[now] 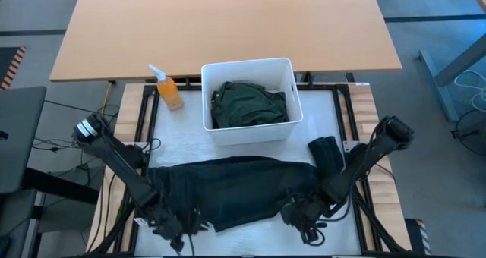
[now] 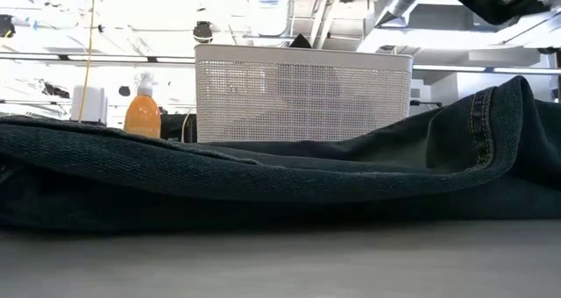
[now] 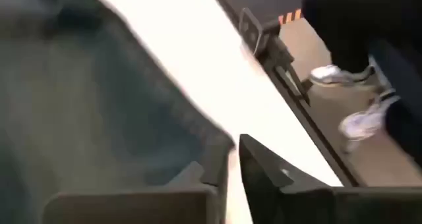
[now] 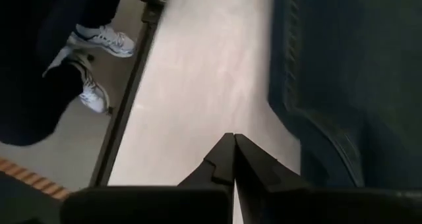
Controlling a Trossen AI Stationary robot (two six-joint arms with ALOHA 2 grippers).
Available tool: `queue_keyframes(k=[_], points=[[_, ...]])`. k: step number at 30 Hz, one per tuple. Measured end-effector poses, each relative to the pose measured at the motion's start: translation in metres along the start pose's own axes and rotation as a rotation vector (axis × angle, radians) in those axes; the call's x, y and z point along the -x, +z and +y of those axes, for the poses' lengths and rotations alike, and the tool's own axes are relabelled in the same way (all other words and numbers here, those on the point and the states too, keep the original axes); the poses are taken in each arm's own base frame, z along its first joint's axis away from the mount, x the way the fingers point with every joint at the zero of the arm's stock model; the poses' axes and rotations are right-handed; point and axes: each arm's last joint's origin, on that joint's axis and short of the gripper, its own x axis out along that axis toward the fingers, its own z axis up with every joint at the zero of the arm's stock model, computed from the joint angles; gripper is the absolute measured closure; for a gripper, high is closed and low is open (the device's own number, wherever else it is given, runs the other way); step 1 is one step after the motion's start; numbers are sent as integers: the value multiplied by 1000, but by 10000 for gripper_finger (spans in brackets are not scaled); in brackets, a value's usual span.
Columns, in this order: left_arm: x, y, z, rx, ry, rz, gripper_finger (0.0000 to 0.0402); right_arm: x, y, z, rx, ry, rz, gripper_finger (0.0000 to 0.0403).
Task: Fold laundry
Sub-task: Fold the dark blue jeans
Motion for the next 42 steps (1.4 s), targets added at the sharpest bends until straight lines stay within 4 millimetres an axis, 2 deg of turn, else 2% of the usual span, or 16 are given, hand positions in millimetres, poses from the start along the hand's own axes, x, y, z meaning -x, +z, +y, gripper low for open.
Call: queue_keyframes(k=[3, 9, 15, 21, 26, 29, 31, 34, 37, 38, 42], points=[[-20, 4, -5, -71, 53, 1, 334, -7, 1, 6, 93, -20, -19, 360], [-55, 6, -4, -103, 114, 63, 256, -2, 4, 20, 259, -118, -66, 320], [-76, 9, -1, -111, 122, 88, 195, 0, -3, 28, 383, -246, -78, 257], [-97, -1, 6, 5, 153, 118, 173, -6, -7, 26, 363, -264, -60, 202], [-104, -5, 14, 130, 199, 128, 172, -11, -10, 24, 370, -322, -44, 185], [-104, -9, 20, 181, 245, 155, 184, -11, -9, 23, 365, -348, -53, 186], [-104, -11, 22, 209, 266, 177, 209, -11, -8, 22, 360, -364, -59, 189], [-104, -14, 25, 250, 276, 199, 277, -11, -8, 22, 343, -362, -66, 196], [-104, -16, 26, 276, 257, 228, 367, -11, -6, 24, 289, -347, -96, 205], [-104, -16, 26, 276, 253, 230, 382, -10, -7, 26, 284, -334, -99, 208], [-94, -7, 28, 250, 258, 198, 397, -12, -10, 37, 300, -298, -110, 222]])
